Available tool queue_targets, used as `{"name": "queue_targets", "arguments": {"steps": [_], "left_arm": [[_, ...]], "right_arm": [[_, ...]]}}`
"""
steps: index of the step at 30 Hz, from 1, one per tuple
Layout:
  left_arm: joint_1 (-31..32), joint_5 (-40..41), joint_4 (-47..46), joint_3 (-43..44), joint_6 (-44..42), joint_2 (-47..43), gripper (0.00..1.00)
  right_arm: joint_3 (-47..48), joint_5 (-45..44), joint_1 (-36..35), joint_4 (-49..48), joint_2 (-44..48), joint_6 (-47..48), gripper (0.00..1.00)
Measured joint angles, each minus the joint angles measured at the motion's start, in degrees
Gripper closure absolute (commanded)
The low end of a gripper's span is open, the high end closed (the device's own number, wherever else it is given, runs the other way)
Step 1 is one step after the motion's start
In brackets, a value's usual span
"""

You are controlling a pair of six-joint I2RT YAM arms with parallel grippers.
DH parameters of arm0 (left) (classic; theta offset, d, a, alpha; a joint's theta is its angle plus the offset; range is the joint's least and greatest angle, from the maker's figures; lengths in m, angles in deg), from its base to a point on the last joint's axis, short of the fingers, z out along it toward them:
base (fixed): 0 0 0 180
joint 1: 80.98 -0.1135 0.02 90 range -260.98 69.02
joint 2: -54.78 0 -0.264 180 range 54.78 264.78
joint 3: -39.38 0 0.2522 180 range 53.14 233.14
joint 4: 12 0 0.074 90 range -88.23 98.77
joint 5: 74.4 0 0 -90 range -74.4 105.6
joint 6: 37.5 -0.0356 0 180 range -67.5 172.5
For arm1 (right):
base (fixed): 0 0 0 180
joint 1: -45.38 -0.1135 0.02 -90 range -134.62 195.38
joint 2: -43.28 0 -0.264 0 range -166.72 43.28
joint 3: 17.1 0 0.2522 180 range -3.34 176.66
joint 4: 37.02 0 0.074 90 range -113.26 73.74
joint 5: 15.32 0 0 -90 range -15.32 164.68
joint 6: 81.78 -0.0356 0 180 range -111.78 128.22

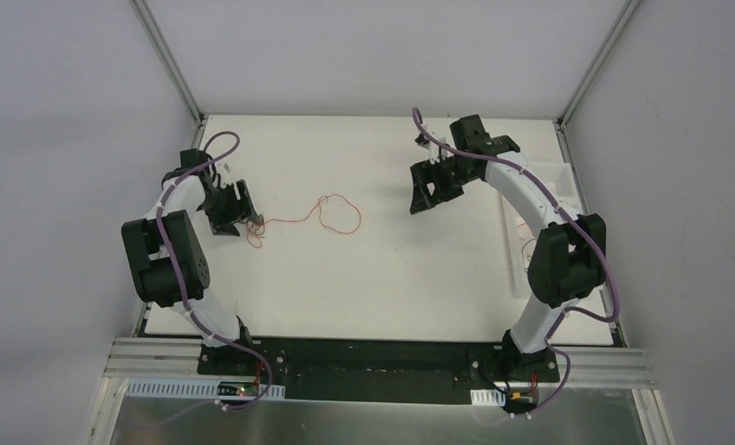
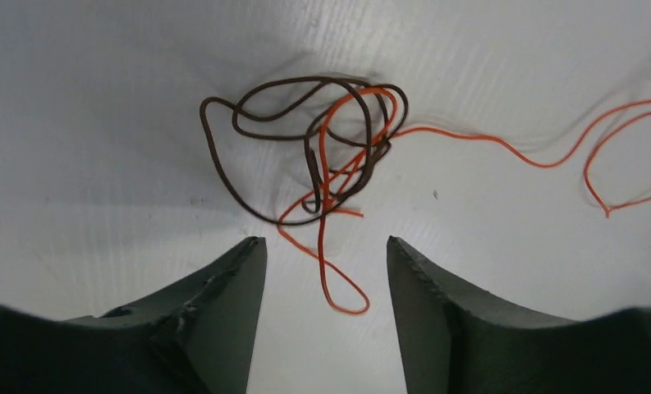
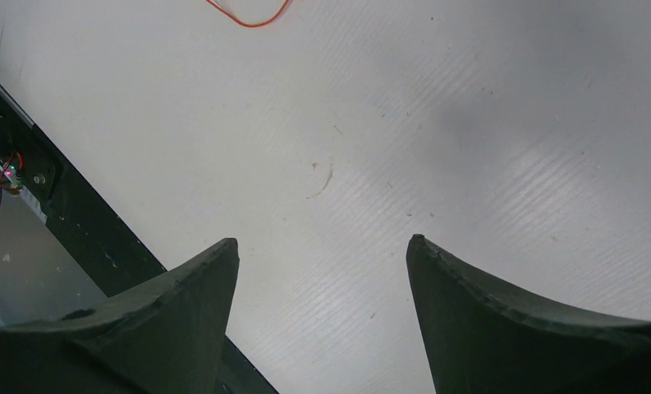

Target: Untangle the cables

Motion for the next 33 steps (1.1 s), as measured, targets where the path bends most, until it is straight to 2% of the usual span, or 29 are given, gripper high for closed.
{"name": "queue_targets", "arguments": {"steps": [3,6,7,11,12,14,15,18,20,23,26,33], "left_arm": [[1.4,0.7,-1.0,0.0,0.5,4.9,0.68],[5.6,-0.5,-1.6,1.0,0.7,7.7,0.96],[7.5,-1.2,-2.5,1.1,0.8,7.8,1.0],[21.1,-7.3,-7.1,1.3,0.3,9.4,1.0],[23.8,-8.8,-7.8,1.3,0.3,9.5,0.94],[29.1,-13.1,-9.0,1.3,0.5,9.6,0.63],[30.6,-15.8,-9.6,1.3,0.6,9.5,0.52],[30.8,-20.7,-10.4,1.1,1.9,9.0,0.39],[29.3,-22.9,-10.5,0.7,2.4,7.5,0.39],[26.6,-24.9,-10.7,0.7,2.4,3.5,0.46],[23.7,-24.3,-10.6,1.9,2.2,0.6,0.48],[19.9,-18.1,-11.0,4.7,2.2,4.8,0.49]], "right_arm": [[0.3,0.0,-0.4,-0.4,0.0,-0.2,0.25],[-0.3,0.1,-0.4,-0.7,0.3,-0.1,0.29],[-0.8,0.2,-0.4,-0.8,0.7,0.0,0.3],[-3.9,1.2,-0.4,-1.6,3.0,0.0,0.32],[-4.8,1.8,-0.4,-2.4,3.7,-0.1,0.32],[-6.9,3.0,-0.4,-4.5,5.3,-0.5,0.32],[-7.9,3.6,-0.4,-5.7,6.1,-0.8,0.32],[-9.6,4.7,-0.6,-8.1,7.1,-1.5,0.32],[-10.1,5.0,-0.9,-9.4,7.0,-1.9,0.33],[-10.3,5.0,-1.7,-10.3,6.4,-2.5,0.33],[-10.2,5.0,-3.0,-12.0,4.7,-3.5,0.35],[-6.6,2.6,-7.4,-14.7,-3.5,-7.4,0.33]]}}
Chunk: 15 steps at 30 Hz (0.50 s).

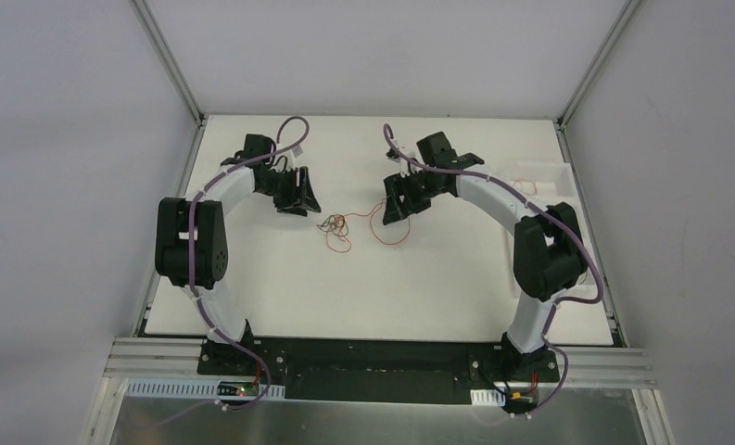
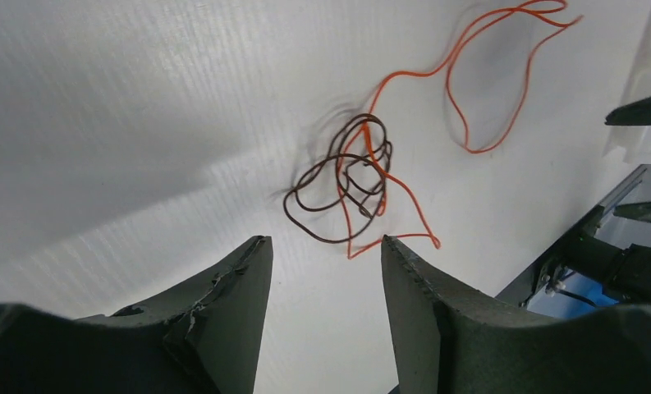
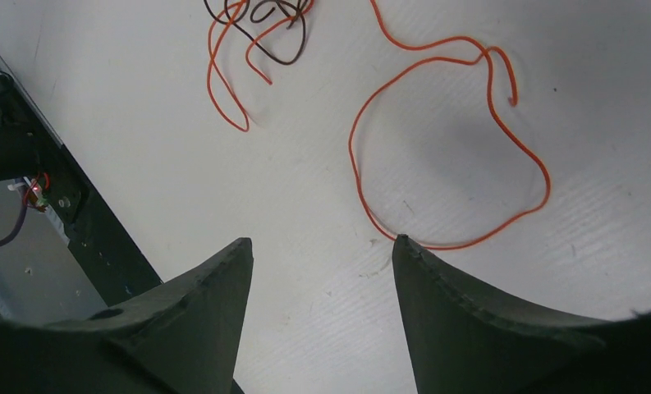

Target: Untangle the cables

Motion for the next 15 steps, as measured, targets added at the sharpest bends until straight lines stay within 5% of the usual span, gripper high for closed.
{"name": "queue_targets", "arguments": {"steps": [15], "left_arm": [[0.8,-3.4,-0.9,1.7,4.7,10.8,0.44]], "right_arm": [[4.6,1.6,-9.6,-8.5,-9.3,-15.2,0.24]]}}
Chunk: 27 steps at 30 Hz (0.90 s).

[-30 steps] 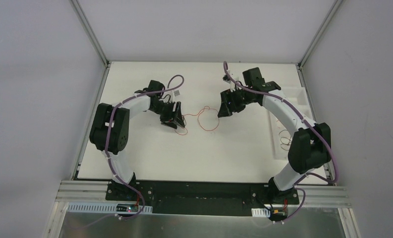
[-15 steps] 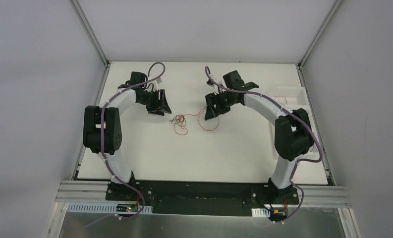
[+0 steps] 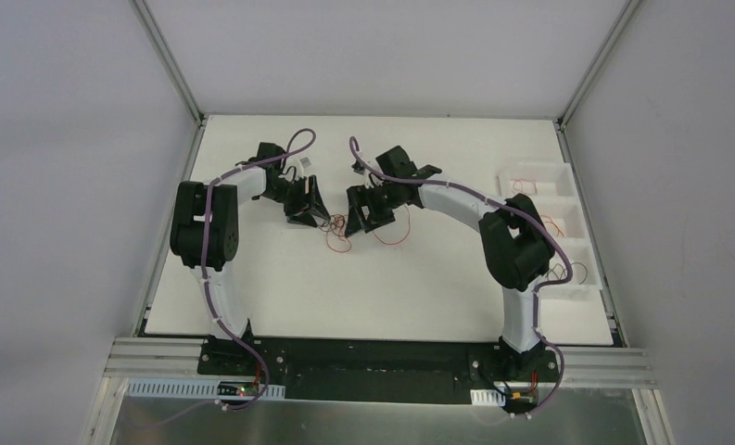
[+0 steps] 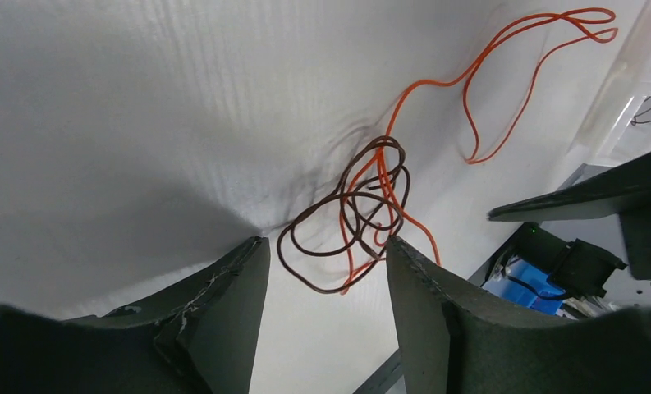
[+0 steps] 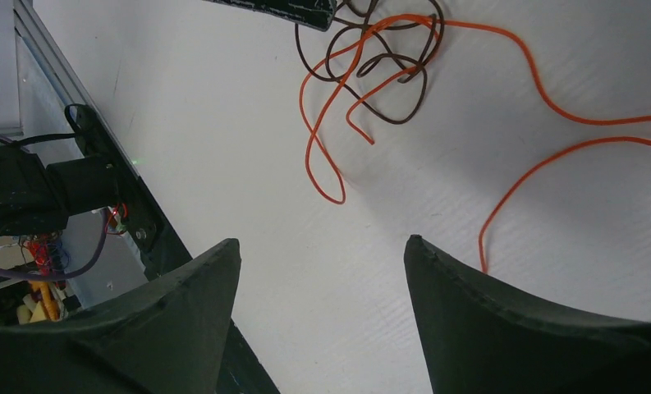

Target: Untangle the cables

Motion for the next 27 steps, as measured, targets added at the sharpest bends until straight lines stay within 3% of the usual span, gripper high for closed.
{"name": "queue_targets", "arguments": {"steps": [6,10,17,22,27], "left_arm": [[1.0,-2.8,-3.1,-1.6,4.2,0.6,0.47],[0.9,-4.6,-5.2,-3.5,6.9,0.6,0.5],[0.9,-7.4,-8.4,-6.2,11.3,0.6,0.33],[0.9,-8.8,-10.3,-9.1,13.6,-0.8,0.35],[0.9,-9.2,-10.3,-12.4,16.1,-2.1,0.38]], "right_arm": [[0.0,-1.4,-2.9,-4.2,-3.9,-3.3,0.31],[-0.8,-3.0,-3.8,-7.5,-4.8,-4.6,0.4],[-1.9,-7.8,-4.0,-10.7,-7.3,-5.2,0.57],[-2.5,-9.1,-4.3,-12.3,-7.5,-5.5,0.63],[-3.3,-10.4,-4.7,-13.7,-7.5,-5.5,0.85]]}}
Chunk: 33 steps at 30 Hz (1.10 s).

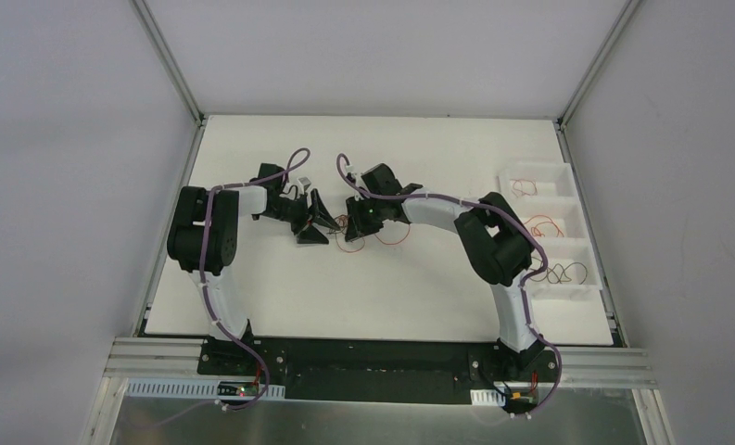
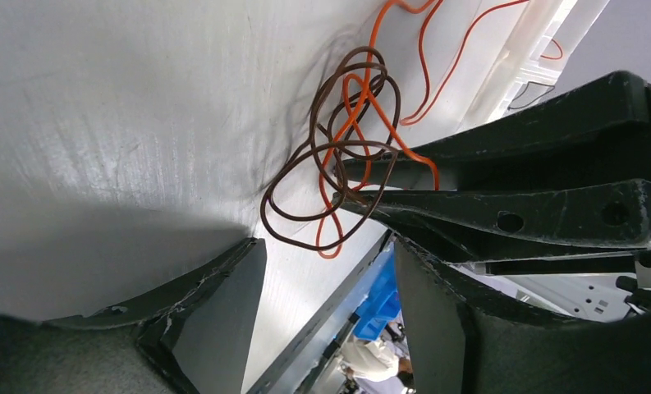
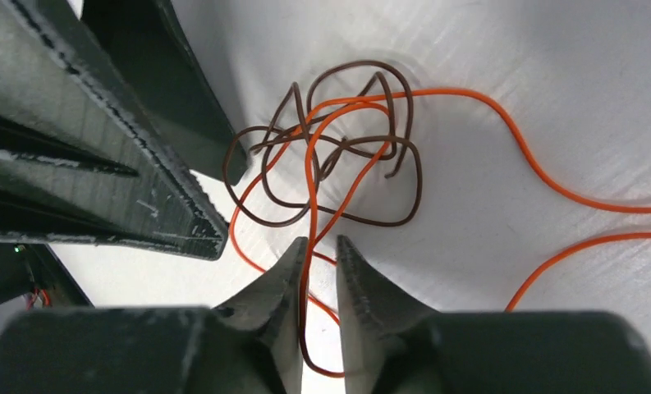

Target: Untangle the cables

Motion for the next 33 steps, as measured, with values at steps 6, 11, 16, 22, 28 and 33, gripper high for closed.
{"name": "queue_targets", "arguments": {"steps": [6,11,16,22,28,33], "left_arm": [[0.1,-0.2,-0.1,0.4,2.8,0.8,0.46],[0.5,-1.0,0.1,3.3,4.8,4.5,0.6],[0.9,-0.8,-0.2,5.0,5.5,6.4,0.8],[0.6,1.0,-0.3,5.6,5.5,6.9,1.0],[-4.7,3.7,1.5,5.1,3.0,4.1,1.0],[-14.3,6.4,5.1,5.0,-1.7,2.3,1.0]], "right_arm": [[-1.1,-0.6,-0.1,-1.1,0.0,-0.4,1.0],[-1.6,-0.1,-0.2,-1.5,0.2,-0.4,1.0],[-2.6,0.9,-0.2,-1.3,0.9,-0.2,1.0],[-6.0,1.2,0.2,1.8,4.0,1.1,1.0],[-15.7,0.2,3.5,9.4,13.3,5.1,1.0],[-22.7,-2.2,7.9,15.9,21.5,10.5,1.0]]}}
